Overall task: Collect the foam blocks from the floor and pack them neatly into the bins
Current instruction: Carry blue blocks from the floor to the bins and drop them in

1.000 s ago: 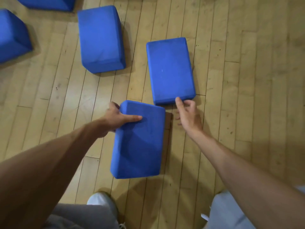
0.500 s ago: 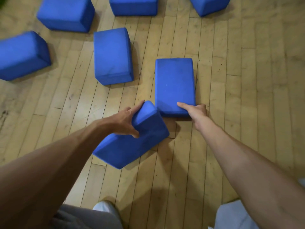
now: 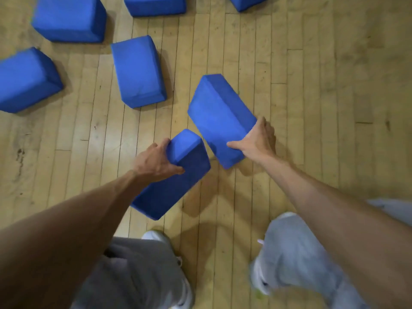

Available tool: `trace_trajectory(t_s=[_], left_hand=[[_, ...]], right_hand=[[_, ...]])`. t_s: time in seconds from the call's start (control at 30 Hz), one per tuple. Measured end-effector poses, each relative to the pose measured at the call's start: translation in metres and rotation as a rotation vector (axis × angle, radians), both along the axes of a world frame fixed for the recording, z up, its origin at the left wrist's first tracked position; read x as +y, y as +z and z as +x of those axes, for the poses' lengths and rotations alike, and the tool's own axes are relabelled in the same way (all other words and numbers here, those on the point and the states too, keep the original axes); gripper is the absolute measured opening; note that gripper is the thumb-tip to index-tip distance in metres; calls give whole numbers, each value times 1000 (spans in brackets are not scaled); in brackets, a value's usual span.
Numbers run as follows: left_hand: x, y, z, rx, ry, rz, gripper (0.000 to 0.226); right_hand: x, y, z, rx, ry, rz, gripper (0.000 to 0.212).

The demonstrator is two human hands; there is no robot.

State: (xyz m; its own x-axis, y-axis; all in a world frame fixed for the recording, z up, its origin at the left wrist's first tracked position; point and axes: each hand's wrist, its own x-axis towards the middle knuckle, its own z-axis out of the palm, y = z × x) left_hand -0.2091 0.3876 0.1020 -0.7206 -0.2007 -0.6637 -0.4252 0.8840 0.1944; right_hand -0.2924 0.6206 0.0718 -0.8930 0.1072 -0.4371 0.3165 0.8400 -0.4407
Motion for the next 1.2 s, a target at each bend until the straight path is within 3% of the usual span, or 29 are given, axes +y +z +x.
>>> trace_trajectory(t_s=[0.1,0.23,0.4,0.53,0.6,0.77,0.9,1.2], left_hand=[[12,84,11,-21,26,-46,82],[19,219,11,10,247,-23,77],[17,405,2,60,525,310,80],[23,501,15,7,664,519,73],[32,528,27,-3,607,533,70],[70,558,56,79,489,466,94],[114,568,79,100,375,433,82],[284,611,143,86,-244,236,81]], right_hand=[[21,91,28,-8,71,78,93],[29,230,50,-26,32,104,85],[25,417,80,28,15,178,79],[26,525,107,75,-127,164,83],[30,555,122,142,-132,182,84],[64,594,171,201,-171,237,81],[110,605,228,214,-216,245,83],[274,621,393,200,-475,210,81]])
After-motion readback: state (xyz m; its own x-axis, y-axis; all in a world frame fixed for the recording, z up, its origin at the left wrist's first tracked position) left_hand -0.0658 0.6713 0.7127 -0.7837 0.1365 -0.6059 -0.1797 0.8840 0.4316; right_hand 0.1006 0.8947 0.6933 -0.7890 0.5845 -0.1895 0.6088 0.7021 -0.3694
